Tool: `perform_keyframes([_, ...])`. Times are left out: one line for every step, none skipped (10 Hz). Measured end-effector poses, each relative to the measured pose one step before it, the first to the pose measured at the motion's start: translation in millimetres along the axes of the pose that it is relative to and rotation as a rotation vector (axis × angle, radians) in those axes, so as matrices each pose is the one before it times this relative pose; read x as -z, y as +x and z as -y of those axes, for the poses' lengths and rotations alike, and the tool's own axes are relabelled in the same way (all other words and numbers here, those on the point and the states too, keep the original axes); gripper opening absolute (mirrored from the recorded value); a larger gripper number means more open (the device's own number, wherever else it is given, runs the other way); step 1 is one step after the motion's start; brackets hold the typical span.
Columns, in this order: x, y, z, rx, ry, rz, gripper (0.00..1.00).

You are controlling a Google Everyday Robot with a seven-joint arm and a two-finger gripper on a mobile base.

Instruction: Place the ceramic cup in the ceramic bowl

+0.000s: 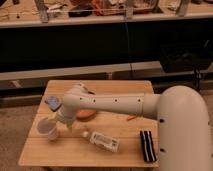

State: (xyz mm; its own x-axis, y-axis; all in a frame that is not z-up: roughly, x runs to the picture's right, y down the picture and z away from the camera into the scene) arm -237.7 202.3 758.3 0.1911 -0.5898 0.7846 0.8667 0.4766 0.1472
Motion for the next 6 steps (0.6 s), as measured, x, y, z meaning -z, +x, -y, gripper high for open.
perform_keyframes([-0.04, -0.04, 0.03, 0.00008, -0.00005, 0.00008, 0.80])
perform_keyframes([0.00, 0.00, 0.00, 0.00006, -0.00001, -0.00003, 0.80])
perform_keyframes([0.01, -0.01, 0.03, 0.00002, 0.00002, -0.00001, 0.80])
perform_keyframes([-0.33, 0.43, 0.33, 0.00014, 0.00158, 0.00269, 0.80])
perform_keyframes([-1.15, 1.03, 0.61, 0.00063, 0.00286, 0.00715, 0.80])
perform_keyframes([-0.29, 0.74, 0.87, 0.00115, 0.00247, 0.00429, 0.80])
